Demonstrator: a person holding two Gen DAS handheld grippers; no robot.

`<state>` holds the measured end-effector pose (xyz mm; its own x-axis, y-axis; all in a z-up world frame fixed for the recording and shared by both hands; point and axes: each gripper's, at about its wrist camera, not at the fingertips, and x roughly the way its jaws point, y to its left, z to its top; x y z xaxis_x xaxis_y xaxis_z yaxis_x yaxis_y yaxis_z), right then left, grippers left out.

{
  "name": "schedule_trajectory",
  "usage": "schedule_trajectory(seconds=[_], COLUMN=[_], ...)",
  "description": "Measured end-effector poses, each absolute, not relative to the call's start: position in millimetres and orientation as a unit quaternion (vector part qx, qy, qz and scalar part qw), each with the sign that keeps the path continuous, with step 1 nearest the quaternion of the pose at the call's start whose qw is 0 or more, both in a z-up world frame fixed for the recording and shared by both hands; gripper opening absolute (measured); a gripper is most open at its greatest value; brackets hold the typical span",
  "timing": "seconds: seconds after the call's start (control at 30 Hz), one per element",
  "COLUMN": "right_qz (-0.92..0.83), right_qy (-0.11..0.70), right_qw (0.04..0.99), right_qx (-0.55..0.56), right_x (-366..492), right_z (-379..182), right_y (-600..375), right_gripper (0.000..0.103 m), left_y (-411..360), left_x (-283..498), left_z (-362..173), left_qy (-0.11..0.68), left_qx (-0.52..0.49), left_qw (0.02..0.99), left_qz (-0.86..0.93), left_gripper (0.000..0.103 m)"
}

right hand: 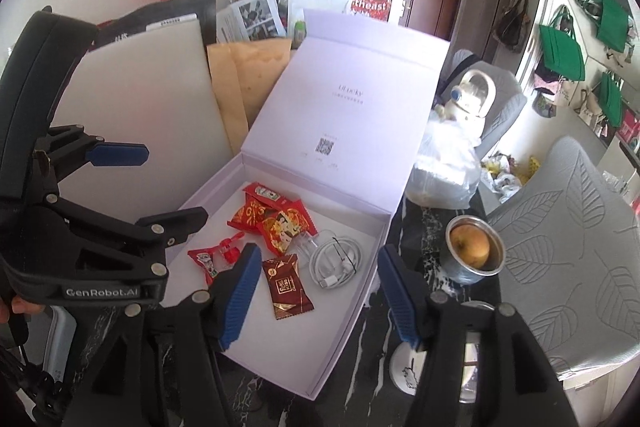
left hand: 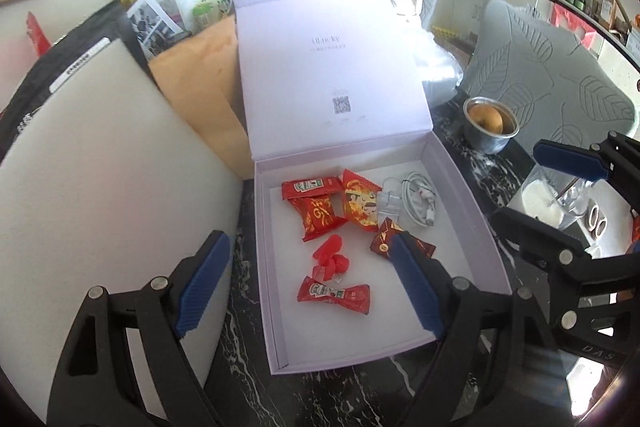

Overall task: Organize objects
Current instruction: 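Withdraw both tools up and away from the box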

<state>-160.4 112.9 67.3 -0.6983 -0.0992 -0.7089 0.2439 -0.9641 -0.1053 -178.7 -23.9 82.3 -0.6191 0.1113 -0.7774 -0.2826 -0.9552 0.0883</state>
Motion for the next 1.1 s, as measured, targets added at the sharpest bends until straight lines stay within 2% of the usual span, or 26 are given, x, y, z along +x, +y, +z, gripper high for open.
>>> schedule_trajectory(seconds=[0.27,0.6,1.1], right_qz=[-0.929,-0.939,-0.936], right_qy=[0.096,0.093,0.065], right_qw=[0.085,0.081,0.064], right_qx=[0.346,0.322,0.340], right_x=[-126,-75,-13], right_z=[101,124,103], right_y=[110,107,107], right_gripper=[0.062,0.068,0.068], left_y=[-37,-42,-42], left_x=[-148,-103,-38], left_z=[115,136,117], left_qy=[0.087,0.087,0.098], left_qx=[-0.394,-0.377,-0.383], left_qw=[0.090,0.077,0.074], left_qz=[0.910,0.919,0.916], left_gripper=[0.089,0.090,0.090])
